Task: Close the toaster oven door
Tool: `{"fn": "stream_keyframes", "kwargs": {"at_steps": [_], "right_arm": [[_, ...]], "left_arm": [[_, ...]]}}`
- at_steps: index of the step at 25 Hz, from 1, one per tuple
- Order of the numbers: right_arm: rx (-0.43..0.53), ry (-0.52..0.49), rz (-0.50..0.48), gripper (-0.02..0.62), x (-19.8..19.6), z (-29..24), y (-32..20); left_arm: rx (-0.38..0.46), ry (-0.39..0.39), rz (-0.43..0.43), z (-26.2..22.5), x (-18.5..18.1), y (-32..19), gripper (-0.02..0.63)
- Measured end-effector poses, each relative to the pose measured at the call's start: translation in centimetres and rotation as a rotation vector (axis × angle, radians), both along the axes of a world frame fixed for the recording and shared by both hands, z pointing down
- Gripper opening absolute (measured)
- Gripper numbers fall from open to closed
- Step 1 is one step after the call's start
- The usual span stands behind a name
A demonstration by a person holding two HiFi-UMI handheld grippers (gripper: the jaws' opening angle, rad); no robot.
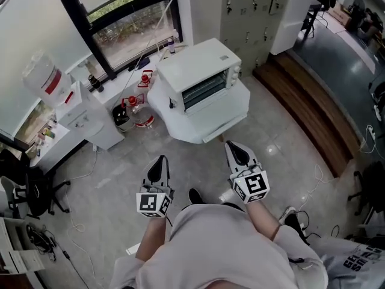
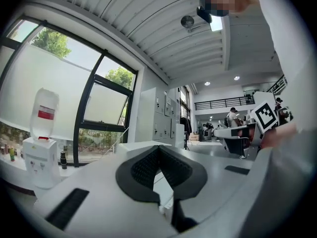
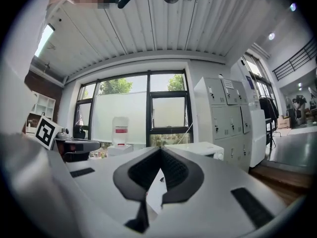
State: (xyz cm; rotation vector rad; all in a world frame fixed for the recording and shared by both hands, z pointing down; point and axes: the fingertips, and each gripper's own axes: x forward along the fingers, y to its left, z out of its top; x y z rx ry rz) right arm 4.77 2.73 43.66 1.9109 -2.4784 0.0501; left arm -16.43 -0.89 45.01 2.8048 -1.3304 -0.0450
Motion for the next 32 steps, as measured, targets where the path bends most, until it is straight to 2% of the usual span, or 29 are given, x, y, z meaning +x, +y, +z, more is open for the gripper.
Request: {"fn": "stream_keyframes", "kwargs": {"at_steps": [5, 11, 17, 32], "right_arm": [[-0.003, 0.004, 0.037, 0.008, -0.4, -0.2, -4.8], [-0.005, 0.006, 0.049, 0.008, -1.0, -0.4, -8.4], [-0.006, -0.006, 0.031, 0.008, -0.3, -0.1, -10.1], [-0.047, -0.017, -0.083, 0.008, 1.8, 0.2, -13.3]], "left_arm": [[0.010, 0.007, 0.020, -0.6, -0.8, -5.8, 0.020], [-0.006, 0.021, 0.024, -0.5, -1.5, -9.3, 0.020], [-0.015, 0.016, 0.010, -0.3, -0.9, -10.3, 0.020], [-0.046, 0.028, -0.092, -0.9, 1.2, -11.9, 0.020]]}}
